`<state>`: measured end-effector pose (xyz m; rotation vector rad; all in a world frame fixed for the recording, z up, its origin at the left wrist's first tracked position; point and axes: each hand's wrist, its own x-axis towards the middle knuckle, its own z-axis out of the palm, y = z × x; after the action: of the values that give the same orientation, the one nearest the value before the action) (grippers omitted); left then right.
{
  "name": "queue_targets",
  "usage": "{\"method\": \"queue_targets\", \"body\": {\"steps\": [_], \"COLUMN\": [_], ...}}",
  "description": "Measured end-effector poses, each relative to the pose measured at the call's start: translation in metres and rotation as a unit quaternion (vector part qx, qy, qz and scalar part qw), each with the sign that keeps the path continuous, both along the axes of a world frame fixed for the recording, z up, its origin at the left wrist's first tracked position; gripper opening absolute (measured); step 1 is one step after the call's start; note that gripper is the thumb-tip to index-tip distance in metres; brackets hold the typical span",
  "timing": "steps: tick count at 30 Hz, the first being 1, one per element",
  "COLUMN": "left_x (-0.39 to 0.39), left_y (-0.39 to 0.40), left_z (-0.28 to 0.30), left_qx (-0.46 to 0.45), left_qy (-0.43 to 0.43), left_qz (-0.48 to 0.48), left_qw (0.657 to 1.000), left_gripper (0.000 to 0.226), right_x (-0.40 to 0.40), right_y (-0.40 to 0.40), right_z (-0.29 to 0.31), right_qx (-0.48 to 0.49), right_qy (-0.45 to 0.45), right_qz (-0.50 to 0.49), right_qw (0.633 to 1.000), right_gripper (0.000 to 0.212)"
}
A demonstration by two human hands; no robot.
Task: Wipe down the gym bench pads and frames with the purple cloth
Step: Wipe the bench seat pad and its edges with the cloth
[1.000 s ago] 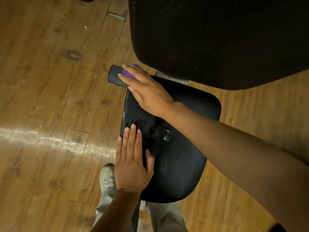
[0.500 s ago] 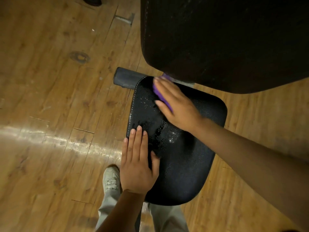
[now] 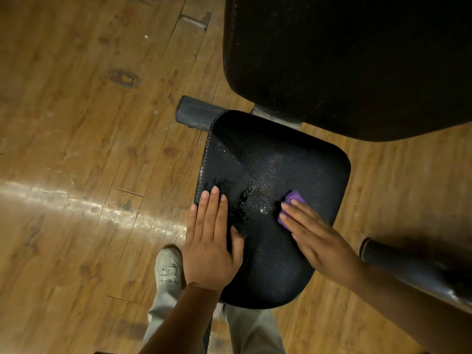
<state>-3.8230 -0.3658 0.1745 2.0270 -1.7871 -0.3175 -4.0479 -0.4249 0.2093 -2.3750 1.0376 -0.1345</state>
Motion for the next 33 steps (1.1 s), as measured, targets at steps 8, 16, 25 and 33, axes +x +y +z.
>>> {"method": "queue_targets", "body": {"steps": [8,16,25,33], "left_x": [0.000,0.000,0.001,0.000], "left_y": [0.001,0.002,0.002,0.003], "left_z": [0.000,-0.001,-0.002,-0.002], "left_qx": [-0.006,-0.010,-0.010,-0.018], "left_qy": [-0.001,0.007,0.013,0.011], "left_qz": [0.001,-0.001,-0.002,0.001], "left_qw": [1.000,1.000,1.000,1.000], "left_gripper": [0.054,0.053,0.054,0.051], "right_x": [0.156,0.076,0.017,0.176], "right_y": [-0.116,-0.047,0.022,-0.121], "right_z": [-0.020,-0.006,-0.004,-0.020], "right_qx": [-0.107,-0.073,-0.019,-0.113], "right_qy": [-0.051,0.000,0.004,-0.019], "right_qz": [-0.002,0.021,0.026,-0.021], "right_qw": [0.993,0.997,0.999,0.993], "right_gripper": [0.041,0.047,0.052,0.039]}}
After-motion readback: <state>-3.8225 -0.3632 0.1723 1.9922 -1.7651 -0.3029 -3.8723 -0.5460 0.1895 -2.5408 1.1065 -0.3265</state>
